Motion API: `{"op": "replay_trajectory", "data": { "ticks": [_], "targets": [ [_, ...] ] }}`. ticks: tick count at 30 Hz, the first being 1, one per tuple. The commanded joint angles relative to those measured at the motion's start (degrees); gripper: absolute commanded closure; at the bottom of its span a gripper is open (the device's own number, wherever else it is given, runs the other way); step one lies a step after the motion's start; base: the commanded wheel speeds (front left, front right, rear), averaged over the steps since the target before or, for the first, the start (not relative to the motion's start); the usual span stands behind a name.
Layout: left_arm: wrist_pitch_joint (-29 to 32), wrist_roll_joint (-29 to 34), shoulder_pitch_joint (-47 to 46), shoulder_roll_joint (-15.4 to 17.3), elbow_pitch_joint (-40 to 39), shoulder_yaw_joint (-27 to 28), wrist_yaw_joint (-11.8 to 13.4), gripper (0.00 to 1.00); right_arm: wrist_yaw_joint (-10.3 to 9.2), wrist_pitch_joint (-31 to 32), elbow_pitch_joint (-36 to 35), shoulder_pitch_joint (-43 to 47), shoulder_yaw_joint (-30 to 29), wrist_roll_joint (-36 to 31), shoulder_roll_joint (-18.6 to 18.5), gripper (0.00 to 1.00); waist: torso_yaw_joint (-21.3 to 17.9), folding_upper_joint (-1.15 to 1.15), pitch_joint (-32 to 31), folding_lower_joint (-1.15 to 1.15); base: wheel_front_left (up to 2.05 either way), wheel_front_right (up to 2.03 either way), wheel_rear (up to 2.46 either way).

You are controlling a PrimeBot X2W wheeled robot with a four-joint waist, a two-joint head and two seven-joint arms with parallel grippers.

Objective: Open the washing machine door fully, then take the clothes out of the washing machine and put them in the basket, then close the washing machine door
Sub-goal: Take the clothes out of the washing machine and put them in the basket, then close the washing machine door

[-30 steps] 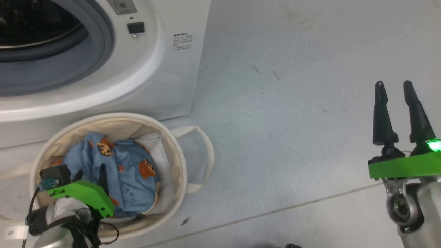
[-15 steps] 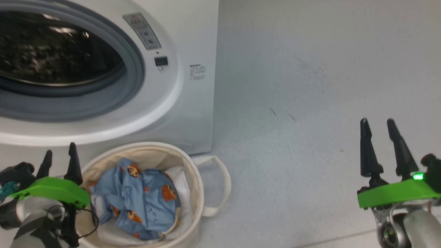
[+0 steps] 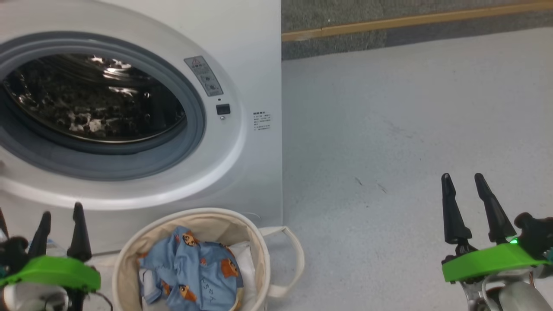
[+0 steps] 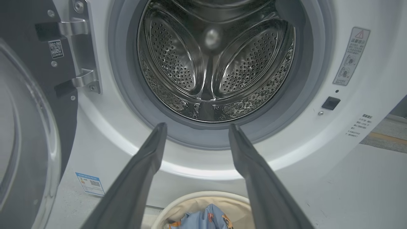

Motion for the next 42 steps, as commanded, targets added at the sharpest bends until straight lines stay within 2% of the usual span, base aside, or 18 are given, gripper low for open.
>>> {"op": "replay_trajectory", "data": {
  "ticks": [1, 8, 15, 29, 42],
  "targets": [
    [0.20, 0.64, -0.77, 2.80, -2.82, 1.55, 0.51, 0.00, 0.30, -0.27, -1.53, -0.04, 1.04, -0.67, -0.79, 0.00, 0.04, 0.00, -0.69, 0.00, 0.00, 0.00, 0.00],
    [1.70, 1.86, 4.77, 3.46, -9.94, 0.71, 1.92, 0.00, 0.30, -0.27, -1.48, 0.90, 0.52, -1.02, -1.06, 0.00, 0.24, 0.00, -1.52, 0.00, 0.00, 0.00, 0.00],
    [2.70, 1.72, 7.85, 3.75, -13.88, 0.82, 2.90, 0.00, 0.30, -0.27, -1.47, 1.33, 0.31, -1.21, -1.13, 0.00, 0.05, 0.00, -2.68, 0.00, 0.00, 0.00, 0.00],
    [3.86, 1.51, 9.50, 4.07, -16.65, 0.14, 3.74, 0.00, 0.30, -0.27, -1.38, 1.35, 0.75, -1.64, -1.85, 0.00, 0.71, 0.00, -3.30, 0.00, 0.00, 0.00, 0.00],
    [3.68, 1.87, 7.91, 2.69, -17.21, -2.56, 4.04, 0.00, 0.30, -0.27, -1.74, 1.15, 0.55, -1.43, -2.44, 0.00, 4.67, 0.00, -2.73, 0.00, 0.00, 0.00, 0.00]
  ]
}}
